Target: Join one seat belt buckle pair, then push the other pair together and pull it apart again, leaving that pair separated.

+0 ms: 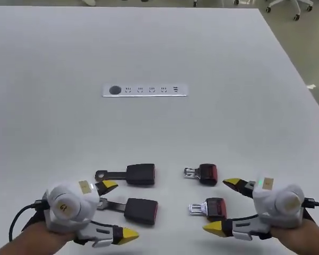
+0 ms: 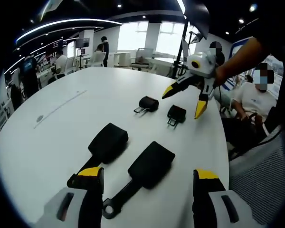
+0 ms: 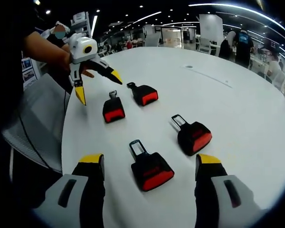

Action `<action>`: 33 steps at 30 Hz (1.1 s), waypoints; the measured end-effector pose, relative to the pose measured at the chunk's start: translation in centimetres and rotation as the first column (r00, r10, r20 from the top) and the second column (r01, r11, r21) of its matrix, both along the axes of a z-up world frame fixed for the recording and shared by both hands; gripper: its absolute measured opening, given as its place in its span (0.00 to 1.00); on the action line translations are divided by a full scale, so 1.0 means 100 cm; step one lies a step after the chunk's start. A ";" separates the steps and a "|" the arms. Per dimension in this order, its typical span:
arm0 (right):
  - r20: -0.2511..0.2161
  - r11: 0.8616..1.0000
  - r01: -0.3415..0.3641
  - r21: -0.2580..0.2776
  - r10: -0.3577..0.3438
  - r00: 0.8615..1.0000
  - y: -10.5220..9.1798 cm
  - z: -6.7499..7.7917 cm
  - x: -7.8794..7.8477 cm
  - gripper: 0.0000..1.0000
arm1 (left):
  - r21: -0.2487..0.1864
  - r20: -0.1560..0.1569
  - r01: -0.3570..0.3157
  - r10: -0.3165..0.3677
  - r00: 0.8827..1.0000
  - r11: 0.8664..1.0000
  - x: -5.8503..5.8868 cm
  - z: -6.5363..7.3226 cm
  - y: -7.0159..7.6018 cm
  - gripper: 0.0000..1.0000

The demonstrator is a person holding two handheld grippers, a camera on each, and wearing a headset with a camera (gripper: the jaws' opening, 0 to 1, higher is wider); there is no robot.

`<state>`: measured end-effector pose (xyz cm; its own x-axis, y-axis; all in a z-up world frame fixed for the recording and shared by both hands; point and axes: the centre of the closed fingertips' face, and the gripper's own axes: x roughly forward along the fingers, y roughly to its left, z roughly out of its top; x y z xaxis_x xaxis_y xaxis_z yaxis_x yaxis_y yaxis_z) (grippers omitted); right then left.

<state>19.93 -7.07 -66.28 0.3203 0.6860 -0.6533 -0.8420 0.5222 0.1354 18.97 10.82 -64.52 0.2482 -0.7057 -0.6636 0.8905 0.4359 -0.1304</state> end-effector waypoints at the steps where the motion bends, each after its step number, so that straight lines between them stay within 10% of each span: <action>1: -0.008 1.000 -0.011 0.001 0.011 1.000 0.000 -0.001 -0.001 0.76 | 0.005 0.001 0.010 -0.010 1.000 1.000 0.000 -0.001 0.000 0.78; 12: -0.047 0.994 -0.109 -0.026 0.108 0.993 0.004 -0.006 -0.006 0.70 | 0.056 0.011 0.119 -0.120 0.993 0.991 0.004 -0.012 -0.006 0.72; 33: -0.070 0.962 -0.265 -0.063 0.261 0.963 0.000 -0.021 -0.009 0.55 | 0.171 0.043 0.316 -0.328 0.944 0.933 0.006 -0.039 -0.009 0.56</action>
<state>19.05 -7.11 -68.36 0.0932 0.6917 -0.7161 -0.9425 0.2932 0.1606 19.61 9.94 -68.47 0.0747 -0.6416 -0.7634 0.9908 0.1342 -0.0158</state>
